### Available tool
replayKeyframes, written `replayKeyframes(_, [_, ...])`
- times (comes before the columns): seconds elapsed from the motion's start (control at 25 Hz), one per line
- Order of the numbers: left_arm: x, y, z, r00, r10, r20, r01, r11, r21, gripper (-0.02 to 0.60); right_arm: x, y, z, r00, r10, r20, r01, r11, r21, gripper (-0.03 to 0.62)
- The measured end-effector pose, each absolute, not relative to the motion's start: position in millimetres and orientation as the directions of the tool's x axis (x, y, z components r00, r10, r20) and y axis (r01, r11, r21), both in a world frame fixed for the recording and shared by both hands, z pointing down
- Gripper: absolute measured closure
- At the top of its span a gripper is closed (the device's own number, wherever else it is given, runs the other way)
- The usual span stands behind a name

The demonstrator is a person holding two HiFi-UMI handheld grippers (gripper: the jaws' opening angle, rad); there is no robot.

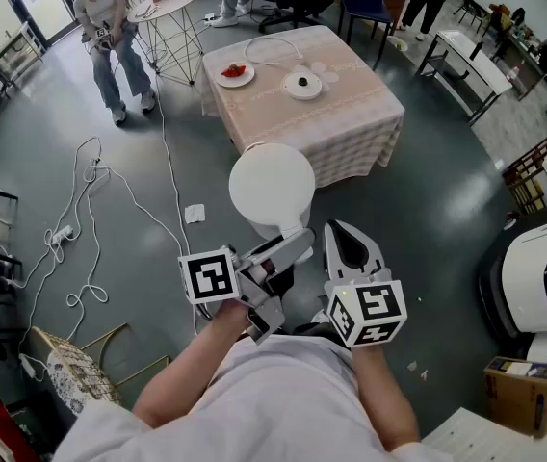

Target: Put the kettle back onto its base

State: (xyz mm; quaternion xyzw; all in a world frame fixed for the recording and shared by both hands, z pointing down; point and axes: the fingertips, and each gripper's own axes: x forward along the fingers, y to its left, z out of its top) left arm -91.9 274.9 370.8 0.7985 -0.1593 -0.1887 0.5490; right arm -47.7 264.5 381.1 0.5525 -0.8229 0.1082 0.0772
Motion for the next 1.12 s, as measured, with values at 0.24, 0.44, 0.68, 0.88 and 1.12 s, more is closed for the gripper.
replayKeyframes(0.24, [-92.3,277.8,371.5,0.884,-0.451,-0.127,-0.043,-0.347,0.937,0.368,-50.4,267.4,382.9,-0.372,-0.893,0.252,-0.928,0.360,-0.092,0.589])
replayKeyframes(0.44, [-93.5,277.3,373.1,0.889,-0.440,-0.127,-0.038,-0.347,0.937,0.368,-52.5,267.3,383.8,-0.362,-0.898,0.249,-0.932,0.352,-0.083,0.588])
replayKeyframes(0.68, [-99.2,269.4,375.8,0.890,-0.438,-0.127,-0.033,-0.341,0.940,0.368,-55.7,261.8,385.6,-0.357,-0.898,0.257,-0.934,0.346,-0.086,0.588])
replayKeyframes(0.88, [-104.5,258.4,378.1,0.886,-0.448,-0.123,-0.041,-0.339,0.940,0.368,-58.5,249.9,387.4,-0.363,-0.896,0.254,-0.932,0.352,-0.091,0.588])
replayKeyframes(1.12, [-102.3,236.1,379.7,0.880,-0.460,-0.113,-0.056,-0.339,0.939,0.368,-56.2,228.0,391.0,-0.383,-0.889,0.252,-0.924,0.369,-0.103,0.588])
